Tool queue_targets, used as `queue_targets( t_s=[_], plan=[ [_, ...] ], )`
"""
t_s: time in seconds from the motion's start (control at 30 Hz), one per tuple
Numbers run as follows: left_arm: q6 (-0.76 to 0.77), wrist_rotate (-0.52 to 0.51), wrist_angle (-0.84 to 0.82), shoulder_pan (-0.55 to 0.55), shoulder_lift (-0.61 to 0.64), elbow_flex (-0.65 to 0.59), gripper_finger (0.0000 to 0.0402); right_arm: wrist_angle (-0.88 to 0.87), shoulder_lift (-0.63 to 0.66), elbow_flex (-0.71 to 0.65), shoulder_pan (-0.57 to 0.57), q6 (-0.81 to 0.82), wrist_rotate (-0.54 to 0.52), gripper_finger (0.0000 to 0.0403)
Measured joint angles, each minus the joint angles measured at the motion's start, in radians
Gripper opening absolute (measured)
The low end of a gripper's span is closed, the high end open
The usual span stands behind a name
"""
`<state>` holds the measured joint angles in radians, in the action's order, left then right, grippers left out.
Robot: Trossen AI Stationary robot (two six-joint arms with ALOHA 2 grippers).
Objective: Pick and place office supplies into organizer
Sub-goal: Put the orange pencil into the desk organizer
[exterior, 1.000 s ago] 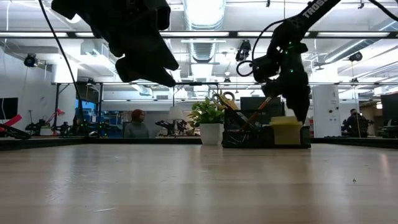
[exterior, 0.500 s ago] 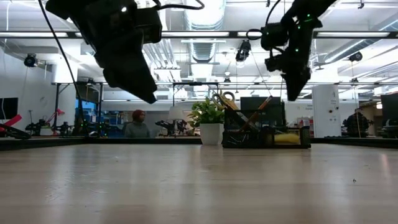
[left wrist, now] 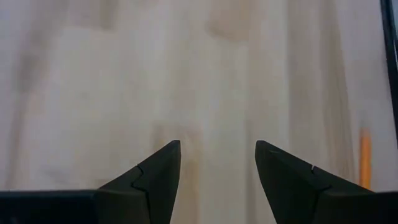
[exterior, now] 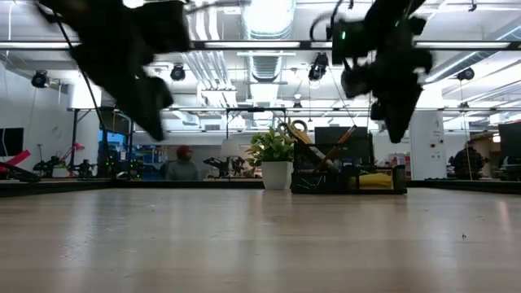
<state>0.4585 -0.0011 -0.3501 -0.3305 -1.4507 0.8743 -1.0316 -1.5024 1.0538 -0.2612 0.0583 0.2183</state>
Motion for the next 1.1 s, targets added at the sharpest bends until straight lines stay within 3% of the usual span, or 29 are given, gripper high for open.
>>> queue_targets(
  t_s=[0.23, 0.43, 0.57, 0.63, 0.9, 1.1],
  plan=[
    [-0.055, -0.007, -0.095, -0.283, -0.007, -0.017, 0.0192, 0.144, 0.002, 0.000, 0.361, 0.084, -0.084, 0.0126],
    [0.022, -0.005, -0.065, -0.508, -0.011, -0.010, 0.0192, 0.349, -0.008, 0.004, 0.539, 0.265, -0.120, 0.0169],
    [0.080, -0.039, 0.007, -0.616, -0.020, -0.002, 0.0192, 0.378, -0.066, 0.043, 0.621, 0.325, -0.195, 0.0195],
    [0.119, -0.093, 0.008, -0.650, -0.045, 0.005, 0.0192, 0.385, -0.107, 0.071, 0.646, 0.328, -0.226, 0.0201],
    [0.230, -0.132, -0.016, -0.677, -0.267, 0.061, 0.0192, 0.385, -0.327, 0.256, 0.682, 0.341, -0.223, 0.0203],
    [0.382, -0.257, -0.077, -0.676, -0.343, 0.103, 0.0185, 0.350, -0.438, 0.437, 0.683, 0.353, -0.222, 0.0203]
  ],
)
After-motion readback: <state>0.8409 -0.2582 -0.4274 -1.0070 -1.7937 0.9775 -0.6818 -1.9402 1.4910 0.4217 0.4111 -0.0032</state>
